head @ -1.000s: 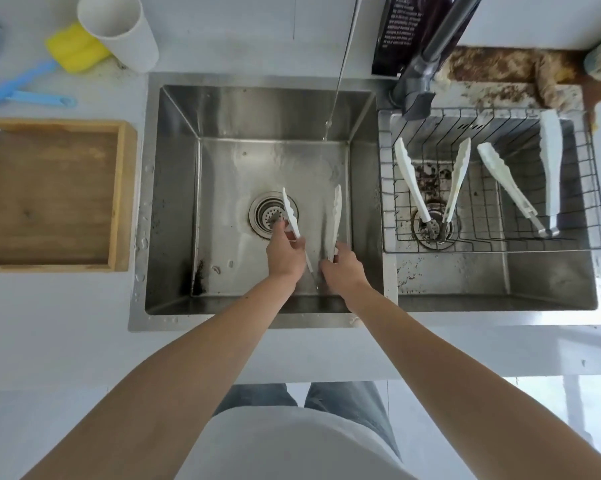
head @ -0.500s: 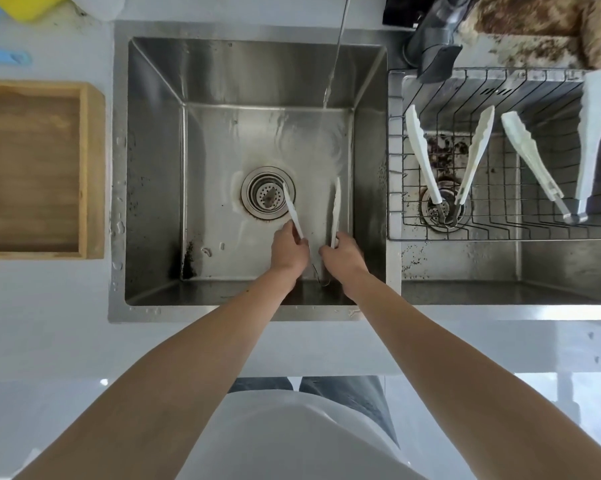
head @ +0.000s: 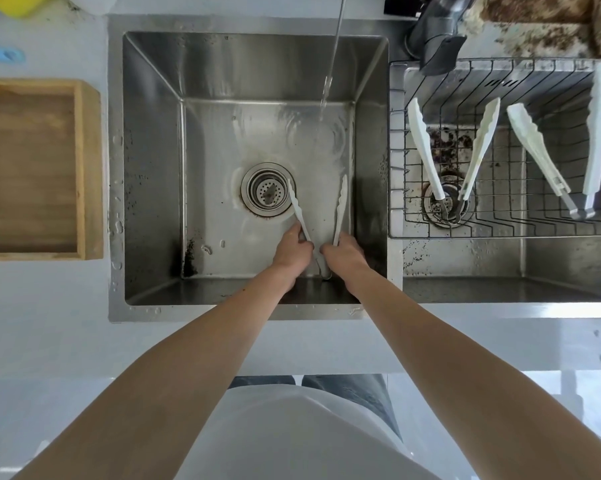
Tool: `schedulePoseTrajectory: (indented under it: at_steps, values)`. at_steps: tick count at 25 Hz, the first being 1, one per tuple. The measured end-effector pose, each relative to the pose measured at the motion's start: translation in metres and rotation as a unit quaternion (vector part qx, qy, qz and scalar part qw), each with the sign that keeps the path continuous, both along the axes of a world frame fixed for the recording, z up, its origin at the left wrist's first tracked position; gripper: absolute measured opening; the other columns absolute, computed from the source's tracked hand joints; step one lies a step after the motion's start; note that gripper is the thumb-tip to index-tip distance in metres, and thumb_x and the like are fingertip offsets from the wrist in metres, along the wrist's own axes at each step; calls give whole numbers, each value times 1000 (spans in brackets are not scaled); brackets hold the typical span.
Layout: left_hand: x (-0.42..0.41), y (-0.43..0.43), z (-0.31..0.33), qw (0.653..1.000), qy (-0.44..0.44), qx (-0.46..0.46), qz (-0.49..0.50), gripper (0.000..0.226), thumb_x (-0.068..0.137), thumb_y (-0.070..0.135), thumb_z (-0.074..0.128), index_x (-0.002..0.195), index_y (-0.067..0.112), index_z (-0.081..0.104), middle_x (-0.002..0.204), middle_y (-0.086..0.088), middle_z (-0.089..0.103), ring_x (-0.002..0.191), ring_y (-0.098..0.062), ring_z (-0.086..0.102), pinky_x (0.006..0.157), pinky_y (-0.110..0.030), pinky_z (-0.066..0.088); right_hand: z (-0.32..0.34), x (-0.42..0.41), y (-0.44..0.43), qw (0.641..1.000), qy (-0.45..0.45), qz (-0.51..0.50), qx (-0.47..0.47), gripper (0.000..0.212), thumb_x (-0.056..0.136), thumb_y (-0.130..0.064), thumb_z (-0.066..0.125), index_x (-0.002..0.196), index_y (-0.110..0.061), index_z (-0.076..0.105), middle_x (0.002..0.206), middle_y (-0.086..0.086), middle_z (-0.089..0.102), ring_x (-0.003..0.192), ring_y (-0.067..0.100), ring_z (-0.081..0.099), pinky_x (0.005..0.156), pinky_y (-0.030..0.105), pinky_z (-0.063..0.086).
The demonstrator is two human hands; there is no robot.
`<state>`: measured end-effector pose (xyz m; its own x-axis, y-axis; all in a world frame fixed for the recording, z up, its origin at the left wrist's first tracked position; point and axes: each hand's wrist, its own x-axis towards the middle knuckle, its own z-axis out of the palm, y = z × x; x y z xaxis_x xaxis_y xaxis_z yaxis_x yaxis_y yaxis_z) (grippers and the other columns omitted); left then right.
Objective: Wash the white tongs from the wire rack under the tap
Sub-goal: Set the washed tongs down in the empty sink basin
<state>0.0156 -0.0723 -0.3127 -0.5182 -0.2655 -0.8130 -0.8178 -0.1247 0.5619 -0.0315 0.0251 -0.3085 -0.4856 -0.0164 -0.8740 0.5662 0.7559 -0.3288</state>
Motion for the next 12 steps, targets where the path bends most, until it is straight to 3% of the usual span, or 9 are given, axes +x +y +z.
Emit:
schedulePoseTrajectory:
  at_steps: [4, 8, 10, 12]
  values:
    - [-2, -2, 4, 1000, -5, 26, 8, 55, 89, -4, 44, 140, 18, 49, 128, -5, 65, 112, -27, 62, 89, -30, 51, 8, 0, -1, 1000, -7, 2, -3, 45, 93, -22, 53, 135, -9, 46, 132, 15, 55, 117, 33, 54, 94, 36, 48]
    - [-1, -3, 19, 999, -10, 12, 33, 37, 95, 9, 49, 132, 11, 52, 116, -12, 66, 115, -36, 59, 86, -32, 46, 26, -1, 0, 1000, 5, -3, -23, 42, 93, -18, 49, 133, -8, 48, 128, 14, 59, 114, 32, 57, 96, 41, 52]
    - [0, -4, 28, 999, -8, 10, 47, 36, 97, 17, 48, 133, 10, 50, 115, -12, 64, 117, -37, 58, 93, -34, 47, 40, -1, 0, 999, 21, -6, -41, 39, 92, -16, 47, 129, -7, 51, 124, 14, 62, 108, 30, 60, 90, 39, 54]
    - [2, -4, 39, 998, -1, 17, 59, 40, 98, 22, 48, 135, 8, 50, 123, -14, 63, 116, -33, 59, 103, -44, 46, 57, 1, 2, 998, 43, -3, -50, 41, 92, -15, 46, 132, -8, 50, 125, 12, 61, 96, 24, 61, 71, 30, 52]
